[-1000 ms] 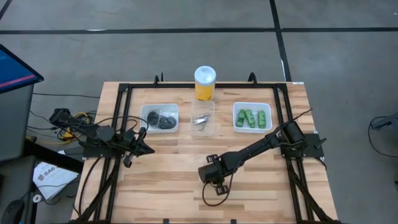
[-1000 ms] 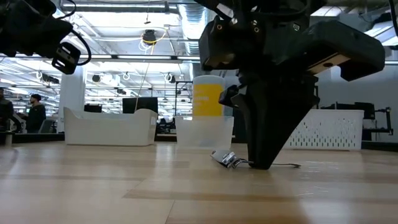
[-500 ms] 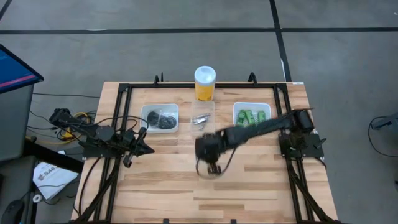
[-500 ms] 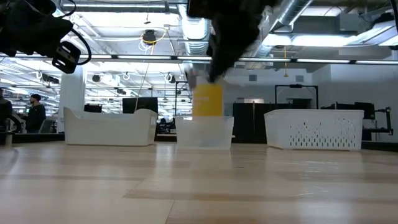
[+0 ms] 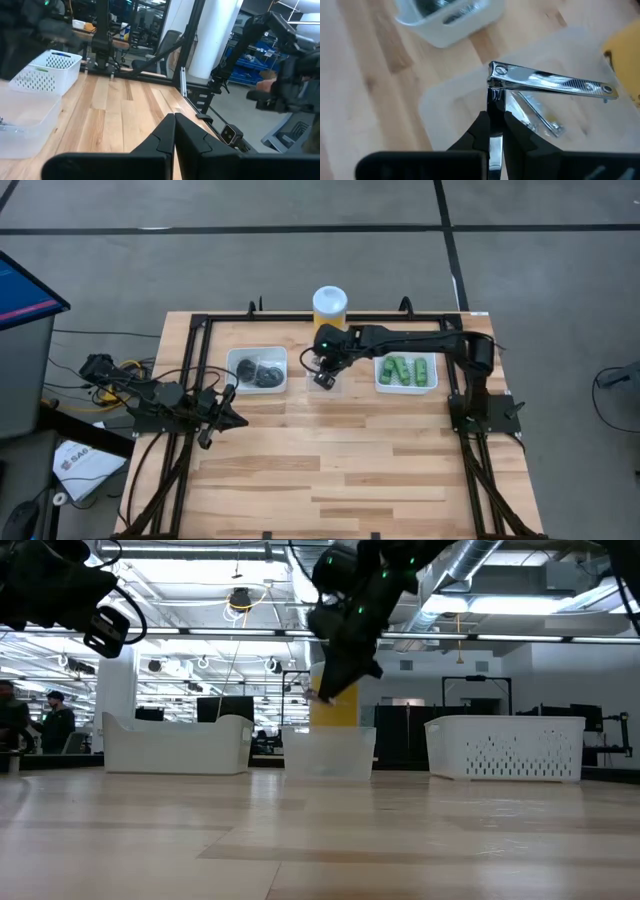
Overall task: Pick & Place Travel size toiletries
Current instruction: Put the silver nail cutter into the transparent bin, then return to Home Position
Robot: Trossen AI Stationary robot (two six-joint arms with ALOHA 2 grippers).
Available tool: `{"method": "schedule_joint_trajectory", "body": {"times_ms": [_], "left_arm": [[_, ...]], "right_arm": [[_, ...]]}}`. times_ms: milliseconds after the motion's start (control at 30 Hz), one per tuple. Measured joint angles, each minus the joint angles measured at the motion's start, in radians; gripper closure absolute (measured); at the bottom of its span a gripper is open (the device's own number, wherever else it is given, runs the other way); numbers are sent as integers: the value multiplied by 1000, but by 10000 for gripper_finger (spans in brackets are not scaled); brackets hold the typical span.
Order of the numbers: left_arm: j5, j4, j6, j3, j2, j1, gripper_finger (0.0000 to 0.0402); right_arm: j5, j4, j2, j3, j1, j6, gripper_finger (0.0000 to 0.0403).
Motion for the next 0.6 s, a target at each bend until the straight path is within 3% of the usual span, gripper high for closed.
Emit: {"method": "schedule_joint_trajectory", "body": {"times_ms": [200,467,600], "left_arm": [[0,8,0,0,0,0,401],[0,12,0,0,0,0,401],[0,15,0,0,0,0,401]], "right_arm": [[0,-17,67,0,-13,39,377],[8,-26,88,1,-10,34,321],[7,-42,76,7,-8,15,274]]}}
